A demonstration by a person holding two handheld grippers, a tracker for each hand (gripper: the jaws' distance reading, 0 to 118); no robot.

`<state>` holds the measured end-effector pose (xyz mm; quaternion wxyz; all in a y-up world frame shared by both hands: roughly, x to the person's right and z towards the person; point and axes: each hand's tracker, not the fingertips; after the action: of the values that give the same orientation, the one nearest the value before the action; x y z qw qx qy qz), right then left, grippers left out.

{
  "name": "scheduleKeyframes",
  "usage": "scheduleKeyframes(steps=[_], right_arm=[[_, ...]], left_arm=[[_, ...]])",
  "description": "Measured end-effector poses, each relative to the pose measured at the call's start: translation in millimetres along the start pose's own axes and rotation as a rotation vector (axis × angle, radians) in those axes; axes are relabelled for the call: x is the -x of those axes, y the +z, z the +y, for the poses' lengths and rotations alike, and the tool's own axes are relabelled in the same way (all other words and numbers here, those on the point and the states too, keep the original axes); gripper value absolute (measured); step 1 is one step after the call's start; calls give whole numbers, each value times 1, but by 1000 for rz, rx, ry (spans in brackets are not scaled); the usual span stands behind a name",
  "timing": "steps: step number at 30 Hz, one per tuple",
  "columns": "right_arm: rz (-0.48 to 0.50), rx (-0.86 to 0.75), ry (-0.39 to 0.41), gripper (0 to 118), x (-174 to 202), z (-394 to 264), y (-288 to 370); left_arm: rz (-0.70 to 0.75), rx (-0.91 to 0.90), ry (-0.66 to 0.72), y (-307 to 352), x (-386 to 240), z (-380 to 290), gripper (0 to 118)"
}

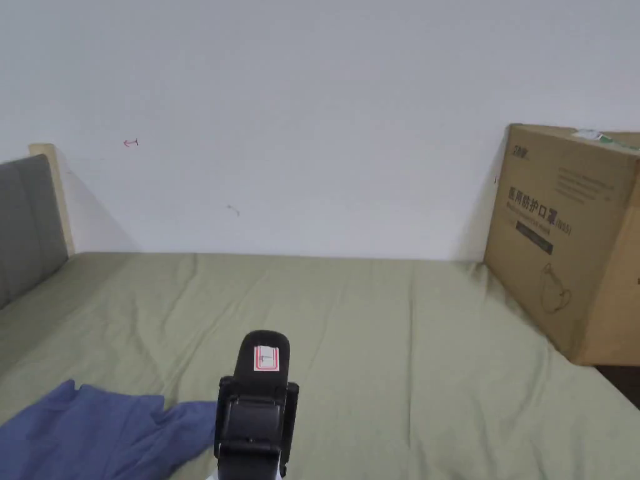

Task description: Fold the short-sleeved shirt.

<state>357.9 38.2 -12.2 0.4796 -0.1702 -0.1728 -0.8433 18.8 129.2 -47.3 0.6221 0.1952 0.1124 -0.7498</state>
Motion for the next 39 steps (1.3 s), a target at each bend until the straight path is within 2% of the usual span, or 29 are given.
scheduleKeyframes(steps=[3,6,7,8,11,13,14,16,19,21,28,39], right_arm=[[90,-99,477,118,34,-20,12],[307,-141,855,118,73,-63,28],[373,-161,1010,118,84,-78,35],[428,-204,1211,118,93,-102,44],[539,-487,1797,118,82,-157,62],[558,-641,2058,118,62,-179,63],[543,-676,2123,118,54,-185,62],[518,-638,2153,118,42,-186,59],[493,-529,2071,118,35,-187,58],[476,-514,2054,118,38,-180,57],[451,-560,2029,118,40,-175,57],[459,-574,2051,118,37,-174,60]], left_arm=[[-114,72,465,-9,24,-3,118],[-216,174,972,-23,58,-23,118],[-242,199,1143,-26,64,-32,118],[-254,250,1304,-28,68,-41,118],[-199,346,1745,-22,62,-68,118],[-135,391,1926,-11,54,-76,118],[-120,406,1962,-7,50,-79,118],[-99,425,1921,-1,47,-79,118],[-125,383,1808,0,48,-71,118],[-159,347,1761,0,49,-69,118],[-183,275,1766,5,54,-60,118],[-225,275,1737,4,56,-53,118]])
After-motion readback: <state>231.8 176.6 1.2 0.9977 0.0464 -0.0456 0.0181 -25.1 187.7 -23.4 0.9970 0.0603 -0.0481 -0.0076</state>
